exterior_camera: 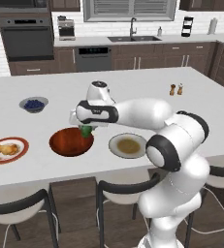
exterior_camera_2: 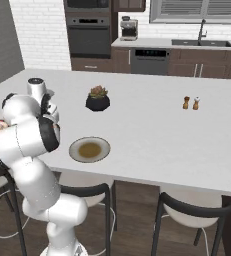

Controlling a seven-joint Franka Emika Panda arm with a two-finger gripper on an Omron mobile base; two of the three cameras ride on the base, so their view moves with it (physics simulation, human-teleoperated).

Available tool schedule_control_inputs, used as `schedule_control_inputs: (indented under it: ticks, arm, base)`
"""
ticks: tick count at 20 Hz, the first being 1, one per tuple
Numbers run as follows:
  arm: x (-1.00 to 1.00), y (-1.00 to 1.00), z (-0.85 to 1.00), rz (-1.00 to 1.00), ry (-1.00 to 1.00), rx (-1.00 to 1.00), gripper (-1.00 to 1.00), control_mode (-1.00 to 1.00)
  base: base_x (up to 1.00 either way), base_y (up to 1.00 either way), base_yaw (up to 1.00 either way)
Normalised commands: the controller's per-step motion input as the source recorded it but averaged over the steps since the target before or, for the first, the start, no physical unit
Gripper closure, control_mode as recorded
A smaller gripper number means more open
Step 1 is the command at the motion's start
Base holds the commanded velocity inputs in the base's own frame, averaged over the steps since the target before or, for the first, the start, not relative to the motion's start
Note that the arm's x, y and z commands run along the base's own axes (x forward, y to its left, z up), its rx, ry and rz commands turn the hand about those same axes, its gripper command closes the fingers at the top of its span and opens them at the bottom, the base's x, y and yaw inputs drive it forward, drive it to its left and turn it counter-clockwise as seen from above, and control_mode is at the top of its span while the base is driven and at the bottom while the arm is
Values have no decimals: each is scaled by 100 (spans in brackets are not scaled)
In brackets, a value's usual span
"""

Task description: Pick the chicken drumstick and broccoli from their plates and place them in the bowl. Then put the bowl in the fridge.

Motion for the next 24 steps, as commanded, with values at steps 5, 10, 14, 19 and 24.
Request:
schedule_control_inputs:
  ticks: [5,10,14,19,24]
  arm:
    - [32,10,-43,0,0,-4,100,-100]
    - [17,5,-49,0,0,-2,100,-100]
    - [12,5,-35,0,0,-1,100,-100]
    - [5,1,-17,0,0,-1,100,-100]
    - [0,0,-25,0,0,-2,-100,-100]
  base:
    - [0,0,0]
    - [0,0,0]
    - [0,0,0]
    - [0,0,0]
    - [0,0,0]
